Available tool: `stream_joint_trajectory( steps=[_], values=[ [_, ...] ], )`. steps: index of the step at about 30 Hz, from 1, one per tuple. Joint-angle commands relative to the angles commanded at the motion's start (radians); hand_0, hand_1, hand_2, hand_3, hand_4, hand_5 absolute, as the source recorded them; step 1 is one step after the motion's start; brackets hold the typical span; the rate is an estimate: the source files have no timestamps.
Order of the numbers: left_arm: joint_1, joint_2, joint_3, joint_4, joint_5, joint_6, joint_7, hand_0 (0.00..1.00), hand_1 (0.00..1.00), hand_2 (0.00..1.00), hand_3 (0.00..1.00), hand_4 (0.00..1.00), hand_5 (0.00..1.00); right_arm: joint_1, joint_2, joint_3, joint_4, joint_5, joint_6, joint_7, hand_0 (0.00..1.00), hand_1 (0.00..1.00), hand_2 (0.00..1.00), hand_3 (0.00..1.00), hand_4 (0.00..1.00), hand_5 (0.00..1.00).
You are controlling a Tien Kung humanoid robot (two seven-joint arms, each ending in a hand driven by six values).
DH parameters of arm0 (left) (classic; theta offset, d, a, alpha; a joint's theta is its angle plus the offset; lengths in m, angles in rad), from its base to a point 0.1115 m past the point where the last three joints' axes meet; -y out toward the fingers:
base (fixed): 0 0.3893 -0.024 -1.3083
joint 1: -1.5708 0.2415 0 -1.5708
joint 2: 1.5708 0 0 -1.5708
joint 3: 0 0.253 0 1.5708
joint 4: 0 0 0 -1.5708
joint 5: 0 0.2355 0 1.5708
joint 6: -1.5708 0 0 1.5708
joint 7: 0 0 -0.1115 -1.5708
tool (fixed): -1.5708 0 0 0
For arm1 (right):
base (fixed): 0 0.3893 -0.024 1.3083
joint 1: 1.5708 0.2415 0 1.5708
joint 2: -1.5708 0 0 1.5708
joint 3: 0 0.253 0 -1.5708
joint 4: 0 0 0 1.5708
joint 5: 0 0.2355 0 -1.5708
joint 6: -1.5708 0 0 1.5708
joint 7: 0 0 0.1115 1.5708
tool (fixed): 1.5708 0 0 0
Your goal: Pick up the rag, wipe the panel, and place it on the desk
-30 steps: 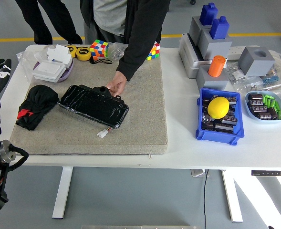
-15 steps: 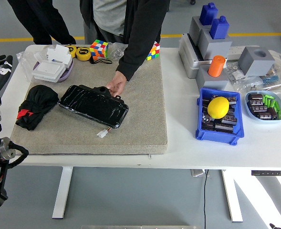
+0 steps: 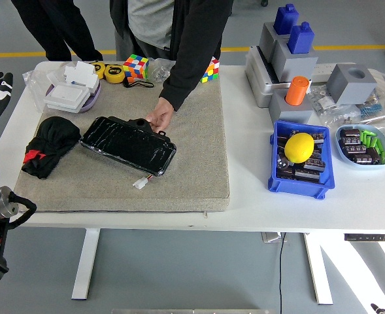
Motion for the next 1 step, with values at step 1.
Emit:
stream_joint_trajectory(
  steps=[1],
  values=[
    [0.000, -0.001, 0.001, 0.000, 0.000, 0.000, 0.000, 0.483, 0.562, 0.543, 0.578, 0.820, 0.153, 0.000, 0.000, 0.000, 0.000, 0.000, 0.000, 0.000, 0.589, 0.563, 0.476, 0.522, 0.905, 0.362]
  ],
)
